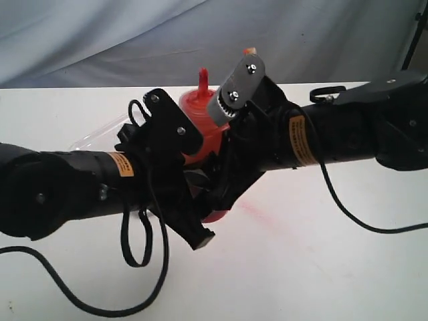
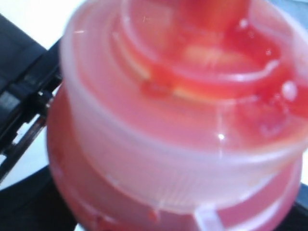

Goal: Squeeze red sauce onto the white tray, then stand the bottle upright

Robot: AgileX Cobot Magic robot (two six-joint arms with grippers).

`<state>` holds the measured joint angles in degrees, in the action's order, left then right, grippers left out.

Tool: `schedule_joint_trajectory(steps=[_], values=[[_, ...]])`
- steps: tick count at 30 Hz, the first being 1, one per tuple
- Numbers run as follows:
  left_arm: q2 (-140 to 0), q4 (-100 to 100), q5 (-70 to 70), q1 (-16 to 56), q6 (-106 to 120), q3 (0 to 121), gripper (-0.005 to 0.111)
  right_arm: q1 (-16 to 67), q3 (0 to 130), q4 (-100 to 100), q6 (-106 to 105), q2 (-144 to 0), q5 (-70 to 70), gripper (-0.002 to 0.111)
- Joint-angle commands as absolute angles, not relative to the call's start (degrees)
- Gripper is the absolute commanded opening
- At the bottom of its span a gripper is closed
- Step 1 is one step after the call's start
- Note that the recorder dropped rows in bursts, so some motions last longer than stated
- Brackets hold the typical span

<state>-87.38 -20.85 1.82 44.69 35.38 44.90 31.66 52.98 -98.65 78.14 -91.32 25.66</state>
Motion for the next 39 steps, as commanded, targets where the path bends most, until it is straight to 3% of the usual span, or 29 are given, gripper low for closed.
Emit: schedule_joint_trajectory(steps=[1, 9, 14, 22, 29, 39], values=[[-90.6, -18.9, -12.7, 49.6, 37.6, 46.3, 0.07, 30.6, 48.0, -99.9, 78.0, -90.9, 20.3, 0.0], [-101.7, -9.4, -28.7, 52.0, 30.5, 46.3, 0.062, 30.5, 43.2, -99.9, 78.0, -90.7, 9.1, 0.0], [-104.4, 6.8, -30.2, 52.0, 13.6, 49.3, 0.053, 30.5, 41.0, -99.9, 78.0, -90.7, 6.8, 0.0], [-106.9, 10.0, -30.2, 52.0, 8.7, 52.4, 0.033, 30.5, 37.4, -99.4, 79.2, -90.7, -0.6, 0.0], [-106.9, 10.0, -30.6, 52.0, 8.7, 52.4, 0.033, 30.5, 36.8, -94.3, 79.6, -90.7, -2.0, 0.0], [-106.7, 10.0, -20.7, 51.9, 11.7, 52.4, 0.033, 27.2, 35.9, -92.6, 79.9, -90.7, 2.5, 0.0]])
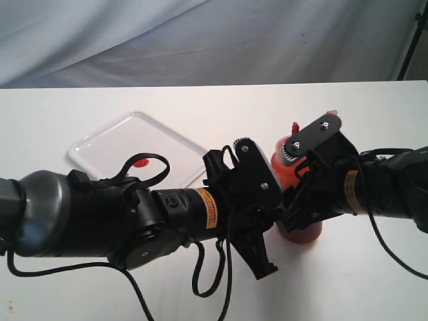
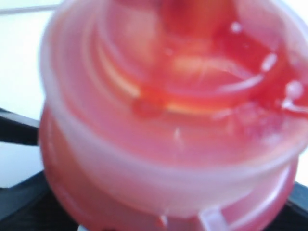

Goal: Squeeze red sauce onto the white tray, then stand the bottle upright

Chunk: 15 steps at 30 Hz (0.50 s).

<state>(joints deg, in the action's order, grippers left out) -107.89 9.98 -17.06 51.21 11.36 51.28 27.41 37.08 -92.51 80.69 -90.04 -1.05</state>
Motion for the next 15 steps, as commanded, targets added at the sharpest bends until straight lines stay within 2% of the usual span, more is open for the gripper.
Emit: schedule_joint_trajectory(steps=[1, 9, 15], values=[[-106.7, 10.0, -20.2, 51.9, 12.1, 52.4, 0.033, 27.2, 35.9, -92.6, 79.9, -90.7, 3.1, 0.0], [-101.9, 9.2, -13.8, 51.1, 16.9, 52.4, 0.033, 27.2, 35.9, -92.6, 79.8, -90.7, 4.0, 0.0], [-95.6, 9.2, -5.8, 46.6, 16.9, 52.4, 0.033, 27.2, 35.9, -92.6, 79.8, -90.7, 5.8, 0.0]])
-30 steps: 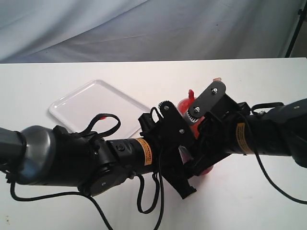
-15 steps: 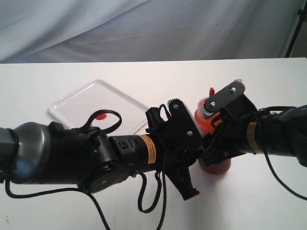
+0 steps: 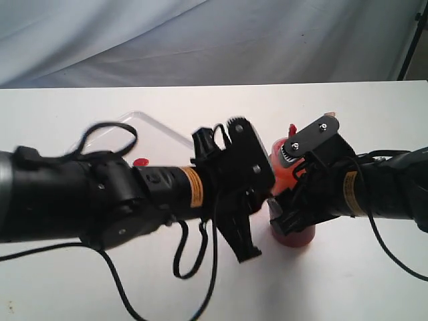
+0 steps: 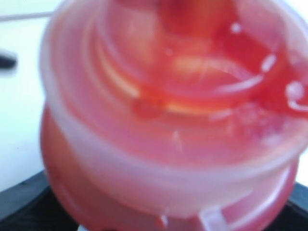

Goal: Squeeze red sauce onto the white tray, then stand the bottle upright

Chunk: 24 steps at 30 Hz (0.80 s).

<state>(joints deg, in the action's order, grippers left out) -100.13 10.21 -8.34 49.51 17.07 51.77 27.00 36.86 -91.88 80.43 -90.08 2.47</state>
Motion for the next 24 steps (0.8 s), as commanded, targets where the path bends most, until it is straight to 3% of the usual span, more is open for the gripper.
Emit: schedule_joint_trajectory(steps=[1, 8, 24], values=[[-94.8, 9.2, -5.1, 45.7, 16.9, 52.4, 0.033, 27.2, 35.9, -92.6, 79.8, -90.7, 6.3, 0.0], [-92.8, 9.2, -4.2, 42.2, 16.7, 52.4, 0.033, 27.2, 35.9, -92.6, 79.8, -90.7, 7.3, 0.0], [-92.8, 9.5, -4.1, 42.2, 16.8, 52.4, 0.033, 27.2, 35.9, -92.6, 79.8, -90.7, 6.9, 0.0]])
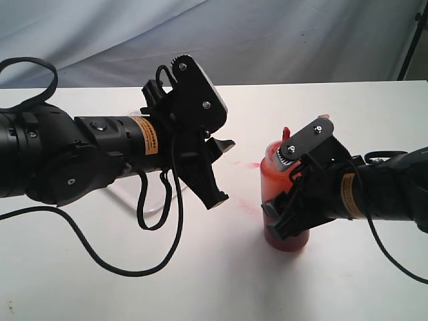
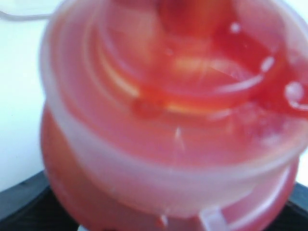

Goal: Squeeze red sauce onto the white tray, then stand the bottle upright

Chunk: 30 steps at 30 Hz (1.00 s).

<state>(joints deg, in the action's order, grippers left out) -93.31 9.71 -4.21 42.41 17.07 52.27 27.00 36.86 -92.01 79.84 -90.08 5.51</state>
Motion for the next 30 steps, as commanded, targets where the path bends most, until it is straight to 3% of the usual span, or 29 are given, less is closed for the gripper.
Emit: schedule_joint_trajectory(steps=[1, 5, 14, 19, 23, 30], values=[[-92.8, 9.5, -4.1, 42.2, 16.8, 52.4, 0.033, 27.2, 35.9, -92.6, 79.8, -90.7, 6.9, 0.0], [-92.8, 9.5, -4.1, 42.2, 16.8, 52.4, 0.033, 27.2, 35.9, -92.6, 79.8, -90.7, 6.6, 0.009], [-92.8, 9.5, -3.4, 42.2, 16.8, 52.4, 0.033, 27.2, 35.9, -92.3, 81.1, -90.1, 5.2, 0.053], [-92.8, 9.5, -3.0, 42.2, 16.8, 52.4, 0.033, 27.2, 35.9, -92.3, 81.4, -90.1, 5.2, 0.069], [-92.8, 9.5, -3.0, 42.2, 16.8, 52.4, 0.033, 27.2, 35.9, -92.3, 81.9, -90.1, 5.0, 0.076], [-92.8, 9.5, -2.7, 42.2, 16.8, 52.4, 0.033, 27.2, 35.9, -92.3, 81.9, -90.1, 4.9, 0.077]])
